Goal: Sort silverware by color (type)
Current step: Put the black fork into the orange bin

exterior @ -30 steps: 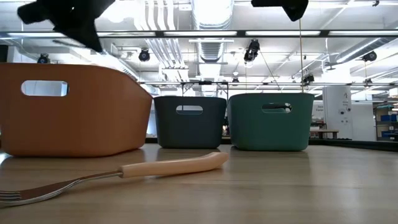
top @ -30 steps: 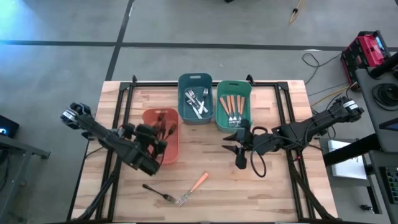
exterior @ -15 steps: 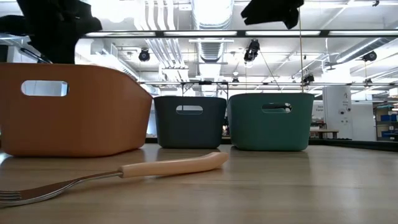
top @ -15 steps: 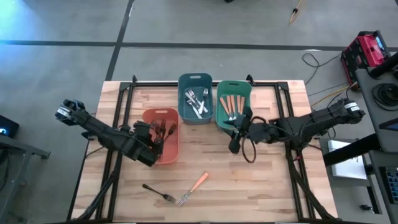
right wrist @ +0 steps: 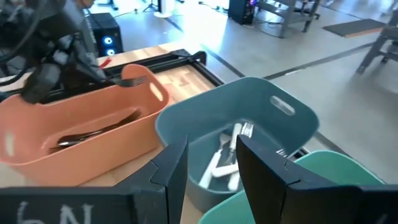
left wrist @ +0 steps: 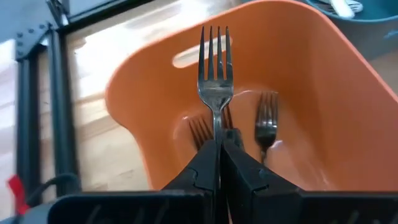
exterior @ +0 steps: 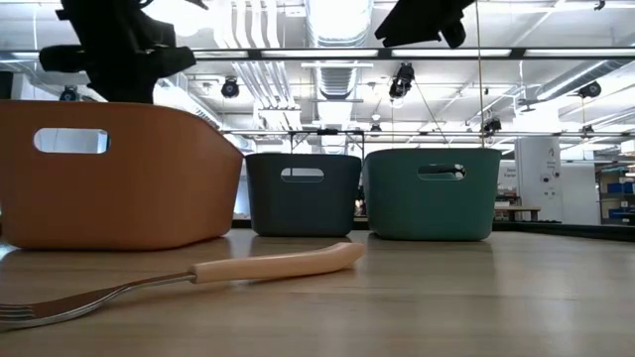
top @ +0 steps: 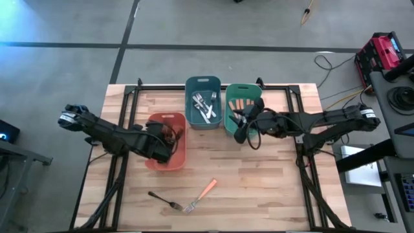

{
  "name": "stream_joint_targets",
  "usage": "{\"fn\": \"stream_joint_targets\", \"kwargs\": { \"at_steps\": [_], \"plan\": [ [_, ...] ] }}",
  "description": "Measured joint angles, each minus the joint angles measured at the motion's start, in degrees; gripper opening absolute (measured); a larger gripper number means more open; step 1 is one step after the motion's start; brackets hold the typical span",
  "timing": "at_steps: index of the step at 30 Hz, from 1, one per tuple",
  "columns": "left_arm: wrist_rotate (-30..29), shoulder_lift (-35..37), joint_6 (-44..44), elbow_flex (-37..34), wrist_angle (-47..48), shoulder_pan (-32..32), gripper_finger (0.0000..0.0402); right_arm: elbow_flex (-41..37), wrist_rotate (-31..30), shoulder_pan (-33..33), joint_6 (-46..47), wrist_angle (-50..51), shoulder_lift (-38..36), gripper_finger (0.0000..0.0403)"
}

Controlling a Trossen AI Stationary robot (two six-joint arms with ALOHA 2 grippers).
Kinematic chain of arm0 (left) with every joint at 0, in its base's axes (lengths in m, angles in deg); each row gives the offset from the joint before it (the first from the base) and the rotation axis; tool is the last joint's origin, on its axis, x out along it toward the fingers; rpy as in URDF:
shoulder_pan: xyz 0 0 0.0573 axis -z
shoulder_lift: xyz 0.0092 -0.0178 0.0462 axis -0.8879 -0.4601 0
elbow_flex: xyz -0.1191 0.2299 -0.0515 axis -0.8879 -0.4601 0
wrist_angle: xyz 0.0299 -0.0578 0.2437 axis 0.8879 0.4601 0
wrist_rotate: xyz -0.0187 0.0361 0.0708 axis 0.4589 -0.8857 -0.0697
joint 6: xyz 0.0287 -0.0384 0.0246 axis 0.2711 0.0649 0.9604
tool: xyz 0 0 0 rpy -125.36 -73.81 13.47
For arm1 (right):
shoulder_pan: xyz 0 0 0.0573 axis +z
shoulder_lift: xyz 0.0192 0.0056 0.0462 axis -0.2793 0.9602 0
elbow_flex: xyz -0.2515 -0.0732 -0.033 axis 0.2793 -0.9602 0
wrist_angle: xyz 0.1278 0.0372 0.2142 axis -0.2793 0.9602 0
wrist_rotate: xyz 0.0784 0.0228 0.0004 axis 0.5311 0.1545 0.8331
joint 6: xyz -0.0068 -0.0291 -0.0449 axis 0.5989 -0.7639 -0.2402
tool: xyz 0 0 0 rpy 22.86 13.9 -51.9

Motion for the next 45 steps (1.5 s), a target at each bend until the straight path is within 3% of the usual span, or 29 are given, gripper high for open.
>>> {"fn": "stream_joint_targets", "kwargs": {
  "at_steps": [7, 19, 45],
  "plan": [
    [0.92, -0.43, 1.15, -2.92, -10.44, 0.20, 0.0000, -0.08, -0.02, -1.40, 0.12, 0.04, 0.29, 0.0127],
    [5.45, -6.39, -2.93, -4.04, -10.81, -0.02, 0.0000, -0.15, -0.01, -3.23, -3.03, -1.73, 0.48, 0.0127],
    [2.95, -10.65, -5.35, -4.11, -11.62, -0.57, 0.0000, -0.17, 0.00, -4.33, -4.58, -2.61, 0.48, 0.0127]
  ]
}}
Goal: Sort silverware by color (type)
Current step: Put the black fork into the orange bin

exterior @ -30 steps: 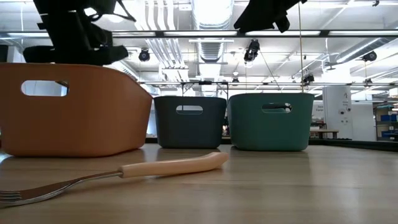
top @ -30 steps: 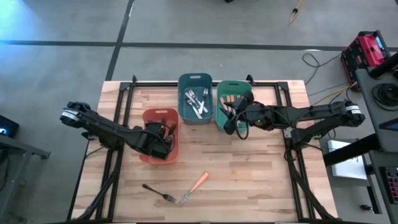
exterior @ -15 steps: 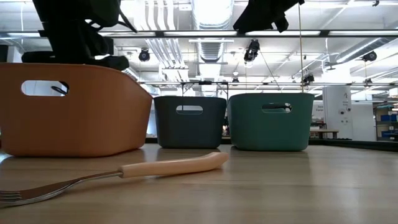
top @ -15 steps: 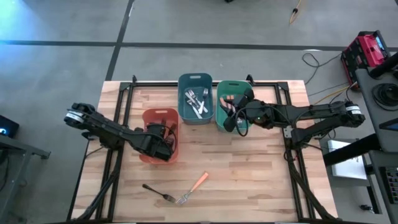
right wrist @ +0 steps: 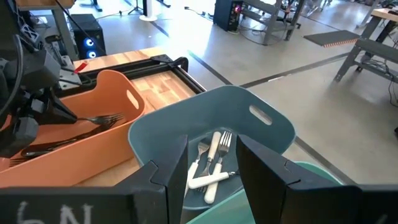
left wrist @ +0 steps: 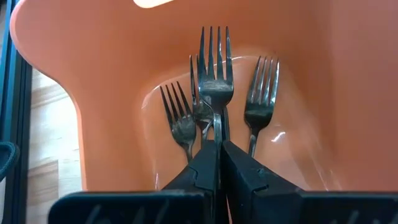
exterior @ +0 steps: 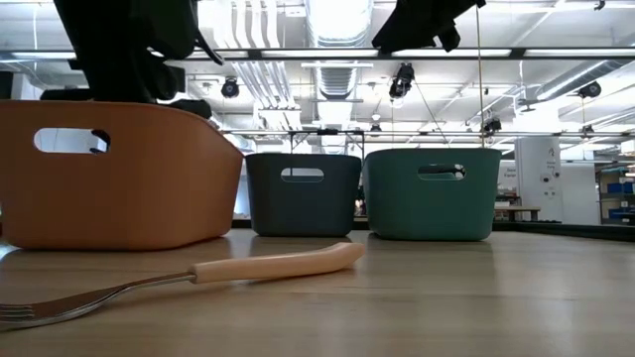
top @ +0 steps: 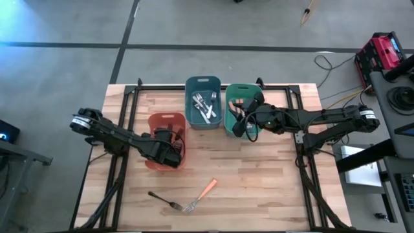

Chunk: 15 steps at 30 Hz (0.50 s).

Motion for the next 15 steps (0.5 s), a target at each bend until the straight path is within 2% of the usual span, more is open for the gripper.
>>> {"fn": "stream_joint_targets", "kwargs": {
  "at_steps": [15],
  "plan": [
    [-1.38, -0.50, 0.04, -0.01, -0.65, -0.43, 0.0000, 0.00, 0.02, 0.00, 0.02, 0.06, 0.00, 0.0127]
  ]
}}
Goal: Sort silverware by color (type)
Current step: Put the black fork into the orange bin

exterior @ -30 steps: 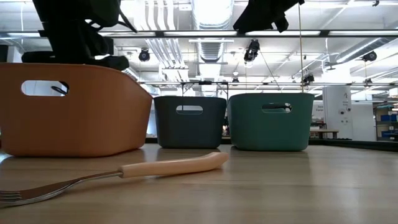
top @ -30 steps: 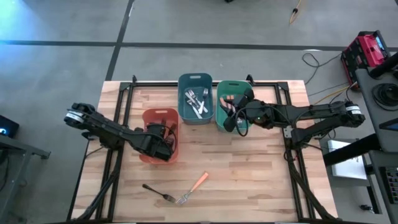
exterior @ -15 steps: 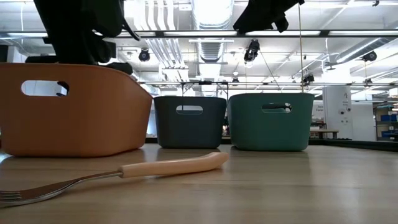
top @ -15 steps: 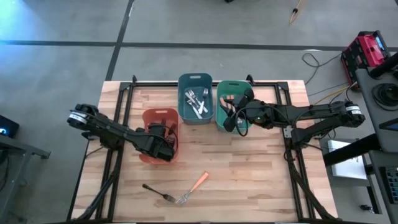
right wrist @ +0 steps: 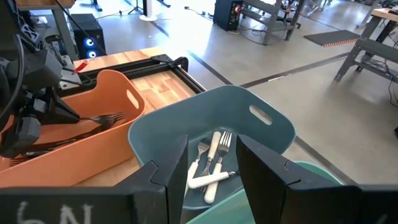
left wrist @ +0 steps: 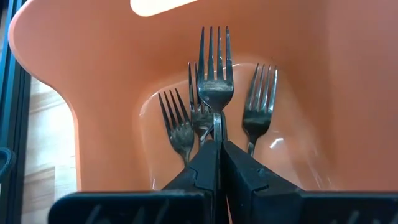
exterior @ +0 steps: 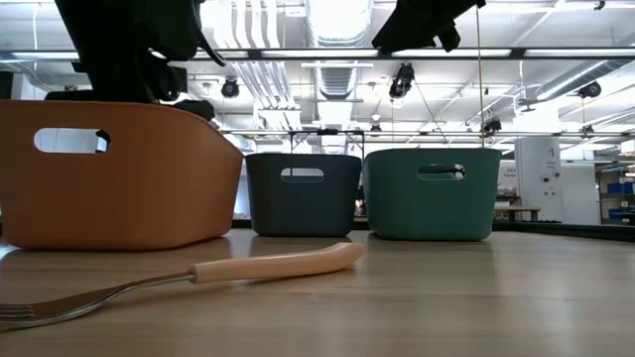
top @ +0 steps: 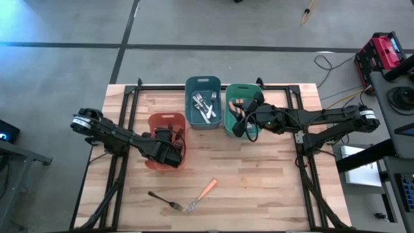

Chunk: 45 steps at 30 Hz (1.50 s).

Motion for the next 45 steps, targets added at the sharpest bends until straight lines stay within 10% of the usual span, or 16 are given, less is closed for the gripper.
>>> {"fn": "stream_joint_targets", "kwargs": {
  "at_steps": [45],
  "plan": [
    [-2.22, 0.04, 0.56, -1.54, -3.83, 0.02, 0.0000, -0.66, 0.17, 0.00, 0.04, 0.04, 0.13, 0.0127]
  ]
}}
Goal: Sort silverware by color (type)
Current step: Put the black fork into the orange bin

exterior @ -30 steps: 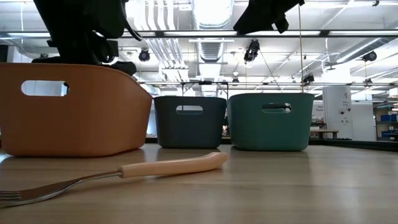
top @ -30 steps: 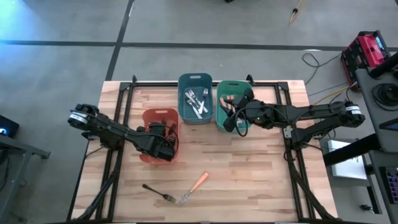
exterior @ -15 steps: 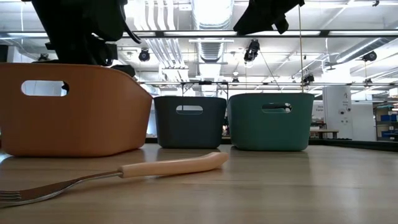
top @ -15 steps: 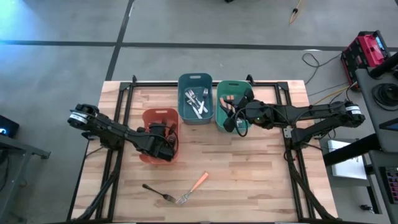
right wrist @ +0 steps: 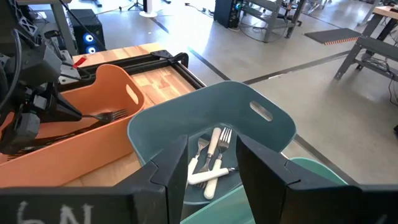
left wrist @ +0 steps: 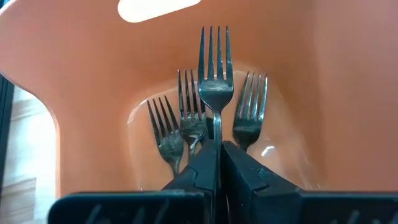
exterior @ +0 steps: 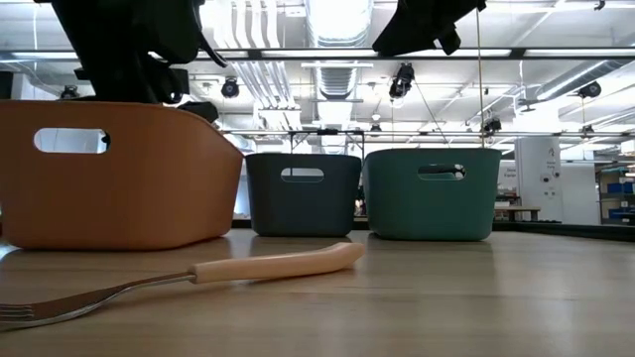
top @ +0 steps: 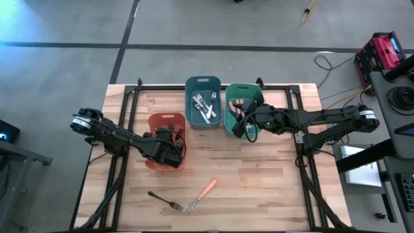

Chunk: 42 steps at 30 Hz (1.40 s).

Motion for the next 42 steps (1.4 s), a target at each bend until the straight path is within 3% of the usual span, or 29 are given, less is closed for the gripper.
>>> {"fn": "stream_joint_targets", "kwargs": {
  "at_steps": [23, 42],
  "plan": [
    [4.56, 0.00, 2.23, -0.24, -0.65, 0.09, 0.0000, -0.21, -0.02, 0.00, 0.22, -0.01, 0.00, 0.0127],
    [5.02, 0.00, 2.72, -0.24, -0.61, 0.11, 0.0002, -0.63, 0.00, 0.00, 0.70, 0.00, 0.00, 0.0127]
  ]
}}
